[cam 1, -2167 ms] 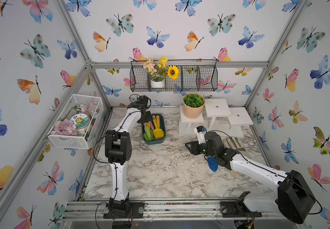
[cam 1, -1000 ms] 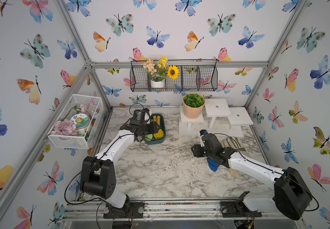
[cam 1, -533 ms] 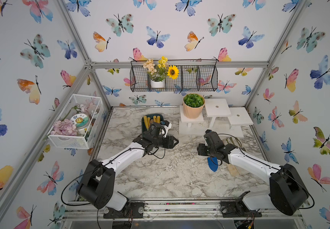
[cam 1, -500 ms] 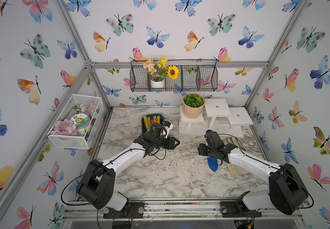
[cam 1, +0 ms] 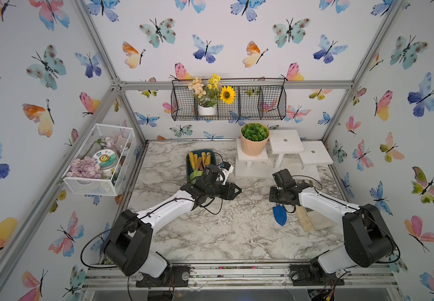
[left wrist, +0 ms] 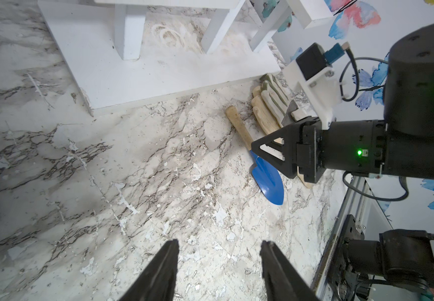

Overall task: Put the shovel into the storage box
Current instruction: Pick up the shovel from the center of the board.

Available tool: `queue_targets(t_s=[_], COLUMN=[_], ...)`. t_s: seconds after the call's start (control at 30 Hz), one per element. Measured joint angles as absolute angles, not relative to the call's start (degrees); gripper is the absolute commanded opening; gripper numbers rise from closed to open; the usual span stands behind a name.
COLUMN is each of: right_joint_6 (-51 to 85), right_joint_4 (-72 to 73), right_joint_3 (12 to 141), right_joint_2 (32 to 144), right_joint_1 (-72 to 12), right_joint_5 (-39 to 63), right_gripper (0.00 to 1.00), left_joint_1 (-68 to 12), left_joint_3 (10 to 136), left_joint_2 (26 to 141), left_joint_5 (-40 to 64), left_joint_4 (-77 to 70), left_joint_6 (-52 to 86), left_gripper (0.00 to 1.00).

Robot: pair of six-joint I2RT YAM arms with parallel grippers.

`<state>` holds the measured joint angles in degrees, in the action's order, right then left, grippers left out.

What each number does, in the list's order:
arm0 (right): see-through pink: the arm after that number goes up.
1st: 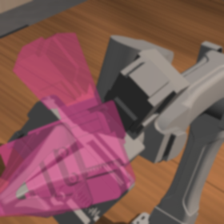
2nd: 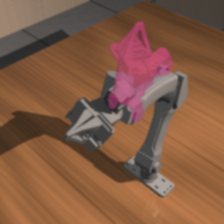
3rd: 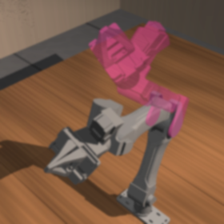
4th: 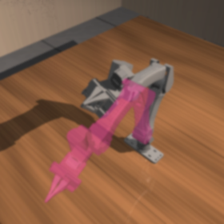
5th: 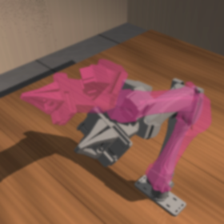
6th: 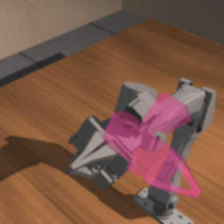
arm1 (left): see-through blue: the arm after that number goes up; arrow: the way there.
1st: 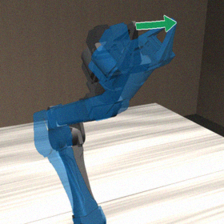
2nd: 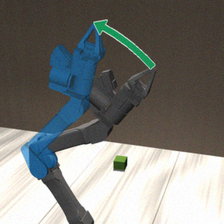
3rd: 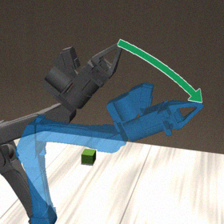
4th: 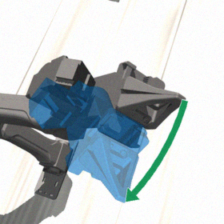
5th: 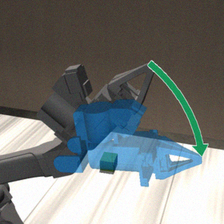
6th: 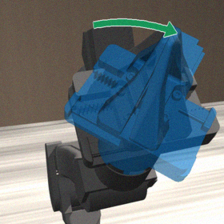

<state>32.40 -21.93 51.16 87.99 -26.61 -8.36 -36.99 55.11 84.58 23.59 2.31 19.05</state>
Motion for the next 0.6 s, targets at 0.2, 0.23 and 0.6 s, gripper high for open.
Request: queue_targets(t_s=[0.2, 0.23, 0.6], right_joint_6=[31.2, 30.9, 29.8], right_joint_4=[-21.9, -21.9, -21.3], right_joint_3=[51.5, 51.5, 51.5], right_joint_2=[90.9, 91.4, 94.0], right_joint_1=[-25.8, -25.6, -25.1], right_joint_5=[-9.2, -9.3, -9.2], right_gripper=[0.44, 0.44, 0.37], left_joint_1=[-37.0, -37.0, -37.0], left_joint_3=[55.1, 55.1, 55.1], left_joint_2=[84.6, 84.6, 84.6], left_joint_5=[22.8, 22.6, 21.7], left_joint_4=[2.3, 2.3, 2.3], left_joint_6=[19.1, 19.1, 19.1], left_gripper=[0.56, 0.56, 0.56])
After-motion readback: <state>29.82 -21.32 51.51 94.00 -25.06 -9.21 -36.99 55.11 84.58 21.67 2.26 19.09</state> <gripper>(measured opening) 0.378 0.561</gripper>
